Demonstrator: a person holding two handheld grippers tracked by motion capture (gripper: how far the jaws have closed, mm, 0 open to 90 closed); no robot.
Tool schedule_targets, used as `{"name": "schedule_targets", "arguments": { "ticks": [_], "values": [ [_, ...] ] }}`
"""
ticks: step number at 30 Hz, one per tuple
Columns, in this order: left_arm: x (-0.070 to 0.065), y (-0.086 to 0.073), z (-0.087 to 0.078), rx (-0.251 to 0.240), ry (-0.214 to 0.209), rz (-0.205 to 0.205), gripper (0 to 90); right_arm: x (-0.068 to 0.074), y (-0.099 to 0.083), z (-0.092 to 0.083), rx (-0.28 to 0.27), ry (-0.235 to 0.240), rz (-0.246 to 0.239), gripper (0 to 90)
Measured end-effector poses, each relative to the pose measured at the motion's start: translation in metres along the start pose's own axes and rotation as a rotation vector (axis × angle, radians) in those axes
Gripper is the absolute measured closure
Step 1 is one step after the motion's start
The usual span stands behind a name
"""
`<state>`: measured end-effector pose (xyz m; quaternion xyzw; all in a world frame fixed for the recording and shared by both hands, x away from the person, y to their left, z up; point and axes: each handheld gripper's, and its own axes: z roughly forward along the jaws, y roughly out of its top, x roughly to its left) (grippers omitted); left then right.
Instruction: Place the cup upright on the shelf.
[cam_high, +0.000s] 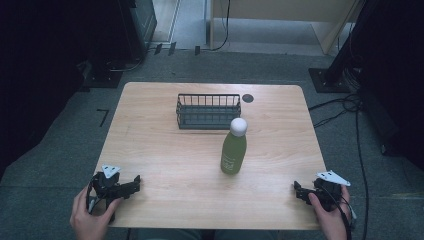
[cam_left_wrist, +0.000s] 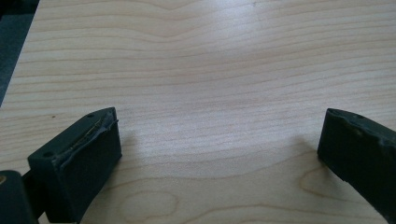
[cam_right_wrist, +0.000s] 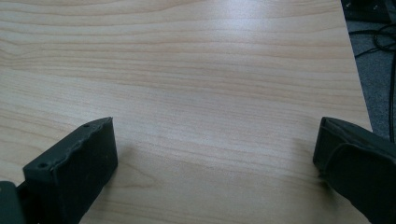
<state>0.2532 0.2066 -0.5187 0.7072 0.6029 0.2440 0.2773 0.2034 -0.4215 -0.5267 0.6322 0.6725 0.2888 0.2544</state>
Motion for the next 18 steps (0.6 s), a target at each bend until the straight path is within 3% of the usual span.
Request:
{"name": "schedule_targets", "arguments": {
  "ticks": [9,15,18],
  "values": [
    [0.001,0.0,0.0,-0.002,-0.012,0.011,0.0,0.004,0.003,-0.002,0.011,-0.011,-0.012,0.0],
    [0.001,0.0,0.0,-0.002,-0.016,0.014,0.0,0.009,0.014,-0.015,-0.032,0.01,0.016,0.0],
    [0.001,0.0,0.0,-0.002,-0.016,0.013,0.0,0.014,0.02,-0.02,-0.046,0.014,0.006,0.0]
  ]
}}
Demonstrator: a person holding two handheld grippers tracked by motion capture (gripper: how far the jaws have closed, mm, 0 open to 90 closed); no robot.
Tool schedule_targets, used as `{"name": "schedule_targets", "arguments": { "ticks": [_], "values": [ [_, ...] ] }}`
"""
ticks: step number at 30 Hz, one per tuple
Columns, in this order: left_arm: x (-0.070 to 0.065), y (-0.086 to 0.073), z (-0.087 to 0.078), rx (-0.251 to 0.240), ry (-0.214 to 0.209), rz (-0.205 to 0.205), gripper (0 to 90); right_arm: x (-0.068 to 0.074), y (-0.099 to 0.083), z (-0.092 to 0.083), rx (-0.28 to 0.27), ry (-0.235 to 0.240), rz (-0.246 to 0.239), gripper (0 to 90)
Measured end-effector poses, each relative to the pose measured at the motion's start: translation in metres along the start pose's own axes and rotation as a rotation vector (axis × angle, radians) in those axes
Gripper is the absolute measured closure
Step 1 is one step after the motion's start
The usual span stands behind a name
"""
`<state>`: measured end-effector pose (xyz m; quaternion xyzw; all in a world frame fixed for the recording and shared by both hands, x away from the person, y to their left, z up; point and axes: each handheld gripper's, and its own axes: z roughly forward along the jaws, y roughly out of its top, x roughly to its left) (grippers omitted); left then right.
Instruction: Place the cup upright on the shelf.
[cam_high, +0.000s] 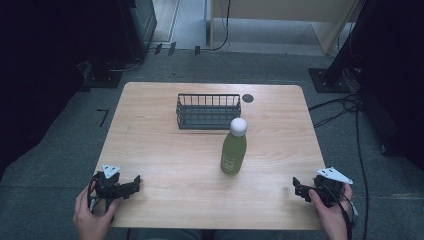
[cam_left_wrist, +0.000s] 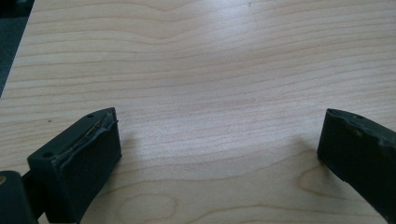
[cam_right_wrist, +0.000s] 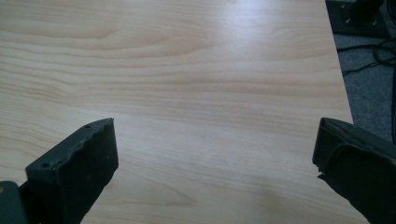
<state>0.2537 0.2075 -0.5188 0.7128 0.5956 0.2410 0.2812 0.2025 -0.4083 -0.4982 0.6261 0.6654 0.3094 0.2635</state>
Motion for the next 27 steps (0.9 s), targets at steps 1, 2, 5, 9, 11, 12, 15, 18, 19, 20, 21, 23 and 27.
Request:
{"name": "schedule_targets", "arguments": {
  "ticks": [1,2,5,9,11,12,15,18,19,20,21,23,27],
  "values": [
    [0.0,0.0,0.0,0.0,0.0,0.0,0.0,0.002,0.002,-0.001,-0.002,0.004,-0.006,0.0],
    [0.0,0.0,0.0,0.0,0.0,0.0,0.0,0.002,0.002,-0.001,-0.002,0.004,-0.006,0.0],
    [0.0,0.0,0.0,0.0,0.0,0.0,0.0,0.009,0.01,-0.003,-0.01,0.012,-0.009,0.0],
    [0.0,0.0,0.0,0.0,0.0,0.0,0.0,0.021,0.023,-0.005,-0.035,0.031,-0.013,0.0],
    [0.0,0.0,0.0,0.0,0.0,0.0,0.0,0.026,0.028,-0.006,-0.043,0.042,-0.022,0.0],
    [0.0,0.0,0.0,0.0,0.0,0.0,0.0,0.028,0.03,-0.006,-0.045,0.048,-0.022,0.0],
    [0.0,0.0,0.0,0.0,0.0,0.0,0.0,0.033,0.035,-0.007,-0.055,0.058,-0.032,0.0],
    [0.0,0.0,0.0,0.0,0.0,0.0,0.0,0.037,0.039,-0.009,-0.063,0.069,-0.035,0.0],
    [0.0,0.0,0.0,0.0,0.0,0.0,0.0,0.038,0.04,-0.01,-0.064,0.072,-0.036,0.0],
    [0.0,0.0,0.0,0.0,0.0,0.0,0.0,0.039,0.041,-0.01,-0.067,0.077,-0.038,0.0],
    [0.0,0.0,0.0,0.0,0.0,0.0,0.0,0.04,0.042,-0.011,-0.069,0.077,-0.038,0.0],
    [0.0,0.0,0.0,0.0,0.0,0.0,0.0,0.041,0.044,-0.012,-0.073,0.085,-0.041,0.0],
    [0.0,0.0,0.0,0.0,0.0,0.0,0.0,0.046,0.047,-0.013,-0.073,0.099,-0.045,0.0]
  ]
}}
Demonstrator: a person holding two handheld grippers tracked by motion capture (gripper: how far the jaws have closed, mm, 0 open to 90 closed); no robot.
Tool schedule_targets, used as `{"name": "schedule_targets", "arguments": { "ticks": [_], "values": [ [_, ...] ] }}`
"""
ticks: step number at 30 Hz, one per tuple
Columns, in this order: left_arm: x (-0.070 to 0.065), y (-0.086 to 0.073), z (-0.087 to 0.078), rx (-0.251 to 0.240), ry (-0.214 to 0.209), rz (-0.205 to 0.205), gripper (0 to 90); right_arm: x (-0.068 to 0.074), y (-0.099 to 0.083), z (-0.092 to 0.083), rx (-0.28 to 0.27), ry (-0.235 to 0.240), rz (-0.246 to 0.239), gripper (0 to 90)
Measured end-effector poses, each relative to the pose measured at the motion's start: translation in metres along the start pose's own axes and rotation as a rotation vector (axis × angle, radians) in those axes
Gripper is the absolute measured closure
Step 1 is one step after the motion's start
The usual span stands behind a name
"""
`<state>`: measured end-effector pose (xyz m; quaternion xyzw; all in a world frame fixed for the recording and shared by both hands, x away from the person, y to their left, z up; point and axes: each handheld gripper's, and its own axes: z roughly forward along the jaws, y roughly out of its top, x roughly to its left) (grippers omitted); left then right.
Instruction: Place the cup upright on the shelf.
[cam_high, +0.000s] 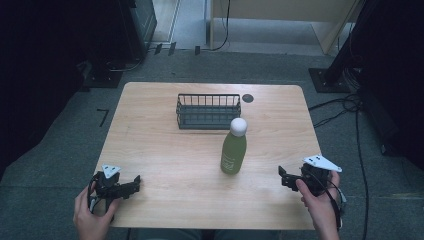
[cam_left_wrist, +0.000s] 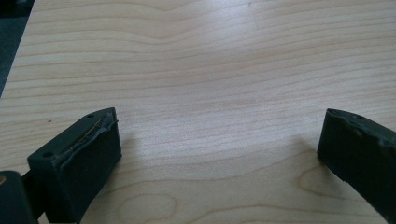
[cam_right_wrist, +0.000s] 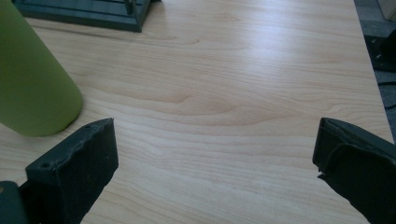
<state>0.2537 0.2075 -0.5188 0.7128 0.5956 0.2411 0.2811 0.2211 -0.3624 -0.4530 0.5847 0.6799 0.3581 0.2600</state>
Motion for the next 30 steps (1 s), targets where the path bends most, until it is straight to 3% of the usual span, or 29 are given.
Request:
{"name": "schedule_targets", "arguments": {
  "ticks": [30],
  "values": [
    [0.0,0.0,0.0,0.0,0.0,0.0,0.0,0.051,0.024,0.013,-0.024,0.123,-0.062,0.0]
  ]
}}
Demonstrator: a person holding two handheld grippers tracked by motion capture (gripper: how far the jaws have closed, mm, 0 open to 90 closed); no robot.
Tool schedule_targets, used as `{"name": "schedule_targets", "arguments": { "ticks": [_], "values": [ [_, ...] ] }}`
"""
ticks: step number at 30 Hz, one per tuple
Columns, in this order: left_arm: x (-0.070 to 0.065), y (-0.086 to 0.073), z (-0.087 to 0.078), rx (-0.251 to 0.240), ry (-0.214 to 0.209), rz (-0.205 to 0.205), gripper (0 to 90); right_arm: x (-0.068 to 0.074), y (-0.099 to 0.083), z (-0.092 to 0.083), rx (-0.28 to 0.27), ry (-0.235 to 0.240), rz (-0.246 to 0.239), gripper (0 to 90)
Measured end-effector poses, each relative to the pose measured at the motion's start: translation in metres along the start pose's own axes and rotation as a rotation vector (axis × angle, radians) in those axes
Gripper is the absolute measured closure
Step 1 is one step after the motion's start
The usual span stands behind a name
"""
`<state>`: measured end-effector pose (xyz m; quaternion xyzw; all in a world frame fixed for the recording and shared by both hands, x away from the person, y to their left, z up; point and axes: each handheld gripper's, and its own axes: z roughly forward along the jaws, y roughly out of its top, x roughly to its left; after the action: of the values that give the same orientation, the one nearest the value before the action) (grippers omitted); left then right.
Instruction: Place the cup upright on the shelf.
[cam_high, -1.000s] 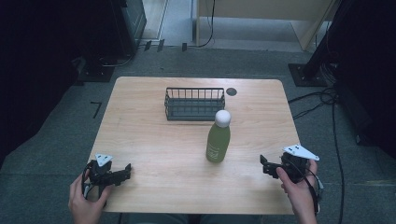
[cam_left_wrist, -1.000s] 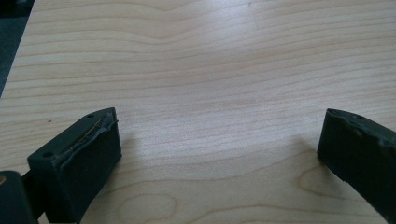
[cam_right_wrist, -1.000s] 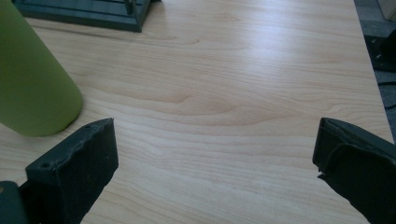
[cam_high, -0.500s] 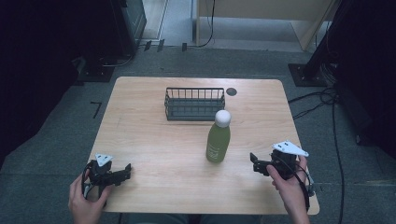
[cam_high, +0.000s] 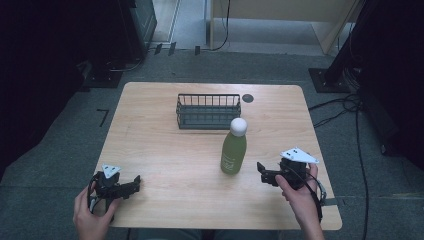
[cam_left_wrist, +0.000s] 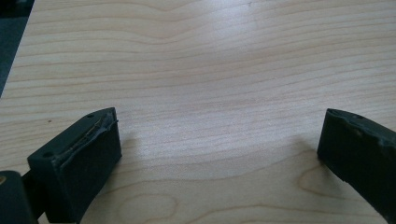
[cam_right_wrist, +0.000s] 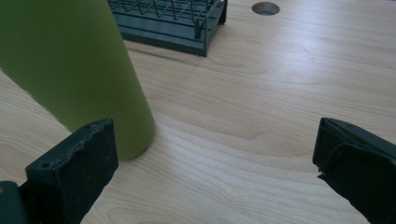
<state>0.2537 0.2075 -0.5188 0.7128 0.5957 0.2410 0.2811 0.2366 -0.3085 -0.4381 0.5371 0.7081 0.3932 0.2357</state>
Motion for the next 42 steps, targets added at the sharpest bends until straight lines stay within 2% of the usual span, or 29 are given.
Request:
{"name": "schedule_targets", "arguments": {
  "ticks": [9,26,33,42],
  "values": [
    [0.0,0.0,0.0,0.0,0.0,0.001,0.0,0.014,0.004,0.007,0.002,0.037,-0.02,0.0],
    [0.0,0.0,0.0,0.0,0.0,0.0,0.0,0.038,0.012,0.018,-0.022,0.137,-0.028,0.0],
    [0.0,0.0,0.0,0.0,0.0,0.0,0.0,0.046,0.015,0.024,-0.028,0.141,-0.046,0.0],
    [0.0,0.0,0.0,0.0,0.0,0.0,0.0,0.056,0.018,0.032,-0.044,0.142,-0.044,1.7]
  ]
}}
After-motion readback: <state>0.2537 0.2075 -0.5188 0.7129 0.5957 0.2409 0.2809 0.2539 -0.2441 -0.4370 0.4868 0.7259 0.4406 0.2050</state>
